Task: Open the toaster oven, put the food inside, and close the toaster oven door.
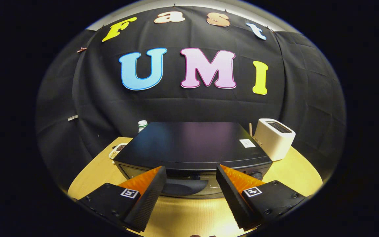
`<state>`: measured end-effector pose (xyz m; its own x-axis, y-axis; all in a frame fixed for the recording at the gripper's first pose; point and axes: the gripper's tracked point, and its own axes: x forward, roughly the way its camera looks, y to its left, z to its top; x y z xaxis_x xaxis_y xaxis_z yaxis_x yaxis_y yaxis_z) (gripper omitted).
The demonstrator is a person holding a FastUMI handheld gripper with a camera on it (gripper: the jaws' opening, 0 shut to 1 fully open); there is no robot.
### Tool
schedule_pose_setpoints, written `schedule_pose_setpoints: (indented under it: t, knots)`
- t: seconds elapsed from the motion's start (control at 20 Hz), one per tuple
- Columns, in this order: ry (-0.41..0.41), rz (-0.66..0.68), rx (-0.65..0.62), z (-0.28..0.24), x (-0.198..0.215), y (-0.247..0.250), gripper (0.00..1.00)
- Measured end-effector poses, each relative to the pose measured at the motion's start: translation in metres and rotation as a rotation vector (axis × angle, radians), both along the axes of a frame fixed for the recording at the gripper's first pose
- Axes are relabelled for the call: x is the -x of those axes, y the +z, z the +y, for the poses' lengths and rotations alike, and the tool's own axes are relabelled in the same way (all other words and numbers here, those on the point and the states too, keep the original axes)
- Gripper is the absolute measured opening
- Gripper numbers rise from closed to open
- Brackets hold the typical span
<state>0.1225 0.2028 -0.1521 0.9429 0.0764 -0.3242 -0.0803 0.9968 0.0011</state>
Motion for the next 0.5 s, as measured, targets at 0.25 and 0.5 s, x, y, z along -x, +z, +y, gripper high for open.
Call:
schedule_pose_setpoints:
  t: [0.25,0.5]
  knots:
    - [-0.023,0.008,0.028,0.005,-0.008,-0.012,0.99]
    - [-0.025,0.035,-0.006,0.007,-0.005,-0.018,0.99]
